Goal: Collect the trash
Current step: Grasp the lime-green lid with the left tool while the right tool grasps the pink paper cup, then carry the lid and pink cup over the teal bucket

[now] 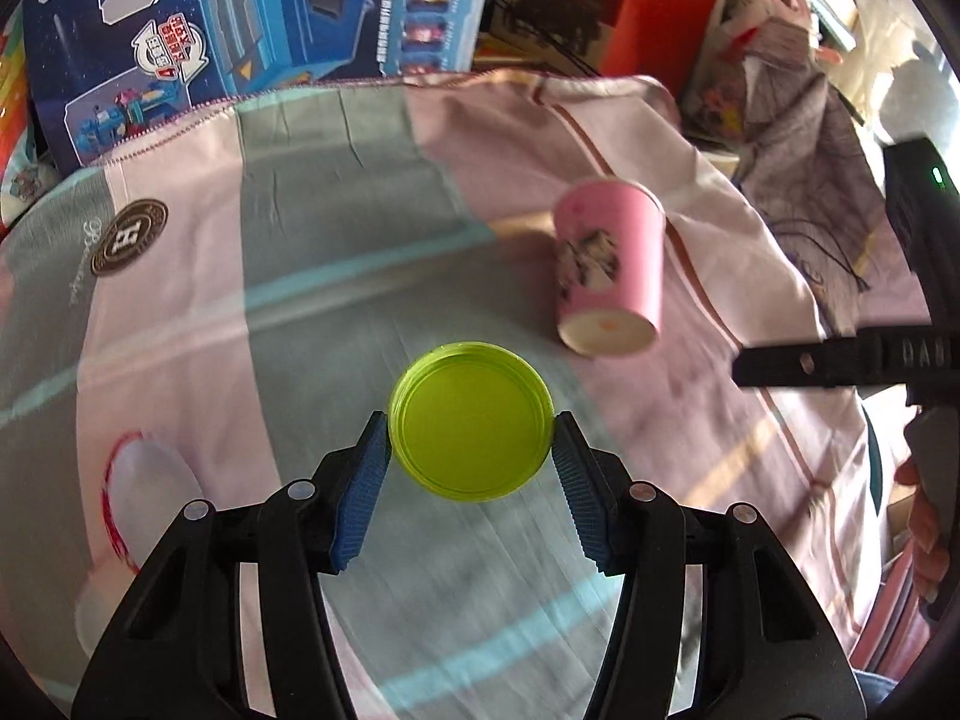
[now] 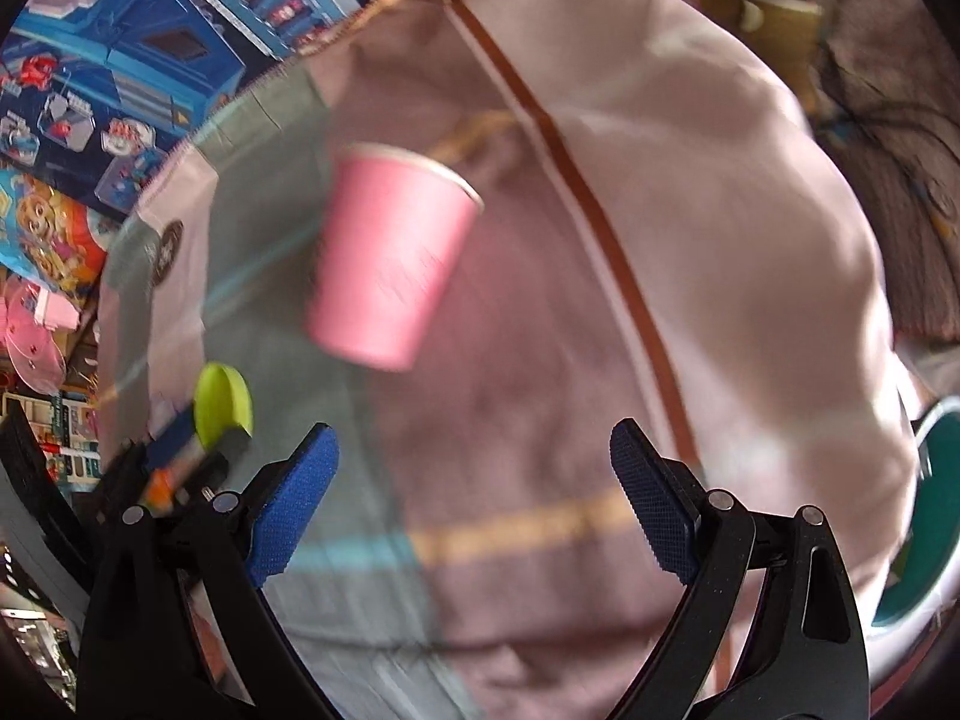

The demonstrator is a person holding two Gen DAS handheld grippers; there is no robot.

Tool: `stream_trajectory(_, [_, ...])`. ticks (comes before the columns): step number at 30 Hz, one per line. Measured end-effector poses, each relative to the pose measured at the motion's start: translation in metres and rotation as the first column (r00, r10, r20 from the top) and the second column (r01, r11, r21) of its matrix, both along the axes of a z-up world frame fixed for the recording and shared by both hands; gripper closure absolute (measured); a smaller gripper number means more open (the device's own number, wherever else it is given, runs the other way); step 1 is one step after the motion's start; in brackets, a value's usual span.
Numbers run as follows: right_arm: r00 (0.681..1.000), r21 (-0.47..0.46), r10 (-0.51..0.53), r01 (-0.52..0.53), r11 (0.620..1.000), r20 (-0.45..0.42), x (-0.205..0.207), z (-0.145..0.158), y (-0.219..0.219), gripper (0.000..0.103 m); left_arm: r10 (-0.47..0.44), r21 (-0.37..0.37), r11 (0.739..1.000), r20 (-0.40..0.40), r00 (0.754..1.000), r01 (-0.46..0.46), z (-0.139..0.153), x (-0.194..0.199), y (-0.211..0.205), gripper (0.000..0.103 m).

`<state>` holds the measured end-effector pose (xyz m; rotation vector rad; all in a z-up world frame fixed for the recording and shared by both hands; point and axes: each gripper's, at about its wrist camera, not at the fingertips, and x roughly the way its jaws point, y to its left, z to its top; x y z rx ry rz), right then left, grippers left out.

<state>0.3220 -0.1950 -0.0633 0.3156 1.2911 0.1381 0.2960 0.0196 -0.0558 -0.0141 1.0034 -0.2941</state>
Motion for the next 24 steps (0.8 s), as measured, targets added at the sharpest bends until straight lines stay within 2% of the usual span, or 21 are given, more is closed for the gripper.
stream_trajectory(6, [1.0, 0.013, 0.014, -0.014, 1.0, 0.0, 0.045, -0.007, 0.024, 0.015, 0.015, -0.011, 1.0, -0.003, 1.0, -0.015, -0.001, 0.023, 0.007, 0.047])
stream_trajectory(13, [1.0, 0.012, 0.029, -0.029, 1.0, 0.0, 0.068, -0.025, 0.037, 0.015, 0.018, -0.01, 1.0, -0.016, 1.0, -0.018, -0.008, 0.042, 0.008, 0.047])
stream_trajectory(14, [1.0, 0.012, 0.03, -0.03, 0.999, -0.001, 0.069, -0.028, 0.038, 0.02, 0.019, -0.011, 1.0, -0.019, 1.0, -0.019, -0.009, 0.043, 0.008, 0.047])
stream_trajectory(15, [0.999, 0.012, 0.034, -0.034, 0.999, 0.008, 0.07, -0.029, 0.039, 0.039, 0.019, -0.01, 1.0, -0.02, 1.0, -0.019, -0.01, 0.044, 0.008, 0.047])
stream_trajectory(20, [0.996, -0.023, 0.07, -0.069, 0.997, 0.062, 0.063, -0.024, 0.041, 0.04, 0.022, -0.012, 1.0, -0.024, 0.999, -0.022, -0.009, 0.042, 0.006, 0.047])
stream_trajectory(24, [0.995, -0.006, 0.062, -0.062, 0.998, 0.083, 0.048, -0.013, 0.031, 0.04, 0.012, -0.012, 1.0, -0.021, 1.0, -0.012, -0.003, 0.034, 0.001, 0.047])
